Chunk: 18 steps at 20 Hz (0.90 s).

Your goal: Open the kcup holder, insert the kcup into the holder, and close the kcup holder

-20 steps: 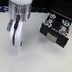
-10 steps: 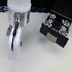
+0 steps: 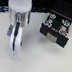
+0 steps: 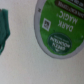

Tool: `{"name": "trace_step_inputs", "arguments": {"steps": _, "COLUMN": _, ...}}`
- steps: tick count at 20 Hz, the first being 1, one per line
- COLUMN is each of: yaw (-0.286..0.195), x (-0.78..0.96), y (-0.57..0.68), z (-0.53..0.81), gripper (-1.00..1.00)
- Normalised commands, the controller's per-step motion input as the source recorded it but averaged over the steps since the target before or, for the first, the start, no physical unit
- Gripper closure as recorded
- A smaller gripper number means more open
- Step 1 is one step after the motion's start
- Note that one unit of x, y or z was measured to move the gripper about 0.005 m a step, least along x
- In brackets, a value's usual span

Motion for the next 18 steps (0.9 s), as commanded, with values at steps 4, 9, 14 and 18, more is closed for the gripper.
{"name": "trace_step_inputs", "arguments": {"steps": 4, "yaw": -0.01, "x": 0.01, "y": 0.01, "z": 0.0, "gripper": 1.0}}
{"name": "trace_step_inputs", "arguments": {"steps": 9, "yaw": -0.03, "x": 0.01, "y": -0.02, "z": -0.04, "gripper": 1.0}}
{"name": "trace_step_inputs", "arguments": {"steps": 14, "yaw": -0.022, "x": 0.01, "y": 0.19, "z": 0.58, "gripper": 1.0}}
{"name": "trace_step_inputs", "arguments": {"steps": 18, "yaw": -0.009, "x": 0.03, "y": 0.31, "z": 0.81, "gripper": 1.0}}
